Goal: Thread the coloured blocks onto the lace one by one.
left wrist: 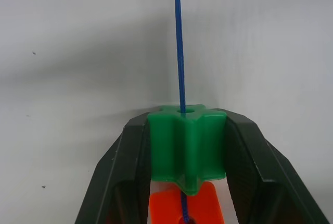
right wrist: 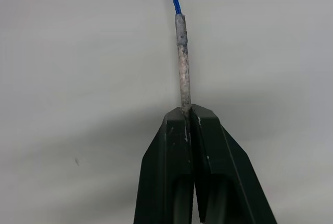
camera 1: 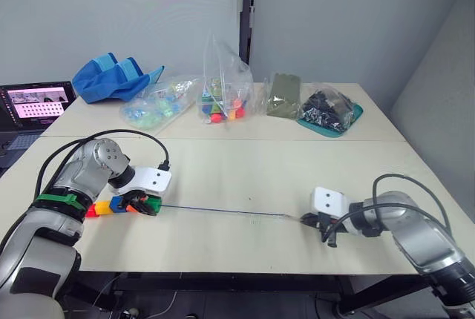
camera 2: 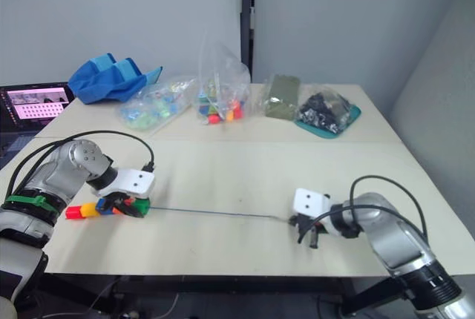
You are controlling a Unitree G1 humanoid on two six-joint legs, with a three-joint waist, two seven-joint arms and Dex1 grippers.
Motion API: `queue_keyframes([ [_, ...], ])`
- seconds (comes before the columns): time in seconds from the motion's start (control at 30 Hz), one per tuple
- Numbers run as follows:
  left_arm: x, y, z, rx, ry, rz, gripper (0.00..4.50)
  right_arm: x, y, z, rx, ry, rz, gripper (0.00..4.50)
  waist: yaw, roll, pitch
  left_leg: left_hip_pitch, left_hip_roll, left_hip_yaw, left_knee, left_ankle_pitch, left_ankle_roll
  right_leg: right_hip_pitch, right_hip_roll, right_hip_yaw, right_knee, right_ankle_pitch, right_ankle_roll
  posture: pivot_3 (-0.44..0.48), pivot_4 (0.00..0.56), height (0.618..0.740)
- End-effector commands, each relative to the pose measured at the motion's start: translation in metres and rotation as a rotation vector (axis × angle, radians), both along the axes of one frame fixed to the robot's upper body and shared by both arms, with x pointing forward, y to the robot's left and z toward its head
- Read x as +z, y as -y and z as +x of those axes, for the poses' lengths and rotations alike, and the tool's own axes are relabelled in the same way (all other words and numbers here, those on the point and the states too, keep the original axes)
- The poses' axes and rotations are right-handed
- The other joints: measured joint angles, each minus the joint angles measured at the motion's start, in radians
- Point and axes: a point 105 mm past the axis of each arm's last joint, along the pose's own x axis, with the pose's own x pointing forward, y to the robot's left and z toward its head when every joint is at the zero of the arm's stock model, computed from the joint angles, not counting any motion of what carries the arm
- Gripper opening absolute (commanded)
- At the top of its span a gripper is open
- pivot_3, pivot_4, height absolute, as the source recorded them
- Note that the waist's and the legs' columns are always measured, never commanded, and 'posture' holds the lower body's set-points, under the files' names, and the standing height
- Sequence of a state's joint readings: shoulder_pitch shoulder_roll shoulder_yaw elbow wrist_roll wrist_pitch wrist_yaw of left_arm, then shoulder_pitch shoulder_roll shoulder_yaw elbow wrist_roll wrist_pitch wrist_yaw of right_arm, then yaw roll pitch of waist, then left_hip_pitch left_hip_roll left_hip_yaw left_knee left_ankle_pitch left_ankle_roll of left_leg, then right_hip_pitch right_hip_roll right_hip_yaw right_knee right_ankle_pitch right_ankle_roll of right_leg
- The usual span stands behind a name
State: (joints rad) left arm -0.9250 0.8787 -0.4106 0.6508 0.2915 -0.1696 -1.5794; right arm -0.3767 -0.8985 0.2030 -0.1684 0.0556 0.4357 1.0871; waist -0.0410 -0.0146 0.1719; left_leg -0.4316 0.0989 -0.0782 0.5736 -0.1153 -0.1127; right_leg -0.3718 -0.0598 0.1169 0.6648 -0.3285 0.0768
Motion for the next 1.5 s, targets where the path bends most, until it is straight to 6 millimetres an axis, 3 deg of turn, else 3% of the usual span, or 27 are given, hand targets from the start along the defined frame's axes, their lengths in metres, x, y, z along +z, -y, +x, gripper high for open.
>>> queue_keyframes([
  [0.03, 0.012, -0.014, 0.001, 0.023, 0.037, 0.046, 1.39, 0.008, 0.017, 0.001, -0.028, 0.024, -0.013, 0.00, -0.001, 0.000, 0.000, 0.000, 0.000, 0.000, 0.000, 0.000, 0.000, 0.000, 0.000, 0.000, 0.000, 0.000, 0.000, 0.000, 0.150, 0.740],
  [0.17, 0.014, -0.022, -0.001, 0.041, 0.043, 0.065, 1.39, 0.006, 0.038, 0.004, -0.085, 0.017, -0.044, 0.00, -0.004, 0.000, 0.000, 0.000, 0.000, 0.000, 0.000, 0.000, 0.000, 0.000, 0.000, 0.000, 0.000, 0.000, 0.000, 0.000, 0.150, 0.740],
  [0.33, 0.020, -0.018, -0.001, 0.031, 0.041, 0.048, 1.39, 0.003, 0.059, 0.004, -0.130, -0.010, -0.076, 0.00, 0.002, 0.000, 0.000, 0.000, 0.000, 0.000, 0.000, 0.000, 0.000, 0.000, 0.000, 0.000, 0.000, 0.000, 0.000, 0.000, 0.150, 0.740],
  [0.93, 0.005, -0.017, -0.004, 0.102, 0.015, -0.037, 1.39, -0.002, 0.022, 0.011, -0.045, 0.017, 0.004, 0.00, -0.008, 0.000, 0.000, 0.001, 0.000, 0.000, 0.000, 0.000, 0.000, 0.000, 0.000, 0.000, 0.001, 0.000, 0.000, 0.000, 0.150, 0.740],
  [1.0, 0.006, -0.019, -0.004, 0.116, 0.017, -0.043, 2.46, -0.001, 0.018, 0.013, -0.039, 0.017, 0.019, 0.00, -0.006, 0.000, 0.000, 0.001, 0.000, 0.000, 0.000, 0.000, 0.000, 0.001, 0.000, 0.000, 0.001, 0.000, 0.000, 0.000, 0.150, 0.740],
  [1.07, 0.008, -0.020, -0.004, 0.124, 0.022, -0.047, 3.04, 0.000, 0.015, 0.014, -0.033, 0.022, 0.023, 0.00, -0.005, 0.000, 0.000, 0.001, 0.000, 0.000, 0.000, 0.000, 0.000, 0.001, 0.000, 0.000, 0.001, 0.000, 0.000, 0.000, 0.150, 0.740],
  [1.2, 0.010, -0.027, -0.005, 0.143, 0.041, -0.044, 4.35, 0.003, 0.005, 0.016, -0.004, 0.026, 0.034, 1.24, -0.006, 0.000, 0.000, 0.001, 0.000, 0.000, 0.000, 0.000, 0.000, 0.000, 0.000, 0.000, 0.001, 0.000, 0.000, 0.000, 0.150, 0.740],
  [1.23, 0.010, -0.028, -0.005, 0.148, 0.043, -0.047, 4.50, 0.004, 0.004, 0.016, -0.002, 0.026, 0.033, 1.56, -0.007, 0.000, 0.000, 0.001, 0.000, 0.000, 0.000, 0.000, 0.000, 0.000, 0.000, 0.000, 0.001, 0.000, 0.000, 0.000, 0.150, 0.740],
  [1.37, 0.017, -0.029, -0.005, 0.174, 0.070, -0.089, 4.50, 0.010, 0.005, 0.017, -0.004, 0.029, 0.038, 2.97, -0.003, 0.000, 0.000, 0.001, 0.000, 0.000, 0.000, 0.000, 0.000, 0.000, 0.000, 0.000, 0.001, 0.000, 0.000, 0.000, 0.150, 0.740],
  [1.5, 0.042, -0.040, -0.003, 0.288, 0.127, -0.291, 4.50, 0.024, 0.008, 0.009, -0.021, 0.015, 0.121, 4.31, 0.001, 0.000, 0.000, 0.000, 0.000, 0.000, 0.000, 0.000, 0.000, 0.000, 0.000, 0.000, 0.001, 0.000, 0.000, 0.000, 0.150, 0.740],
])
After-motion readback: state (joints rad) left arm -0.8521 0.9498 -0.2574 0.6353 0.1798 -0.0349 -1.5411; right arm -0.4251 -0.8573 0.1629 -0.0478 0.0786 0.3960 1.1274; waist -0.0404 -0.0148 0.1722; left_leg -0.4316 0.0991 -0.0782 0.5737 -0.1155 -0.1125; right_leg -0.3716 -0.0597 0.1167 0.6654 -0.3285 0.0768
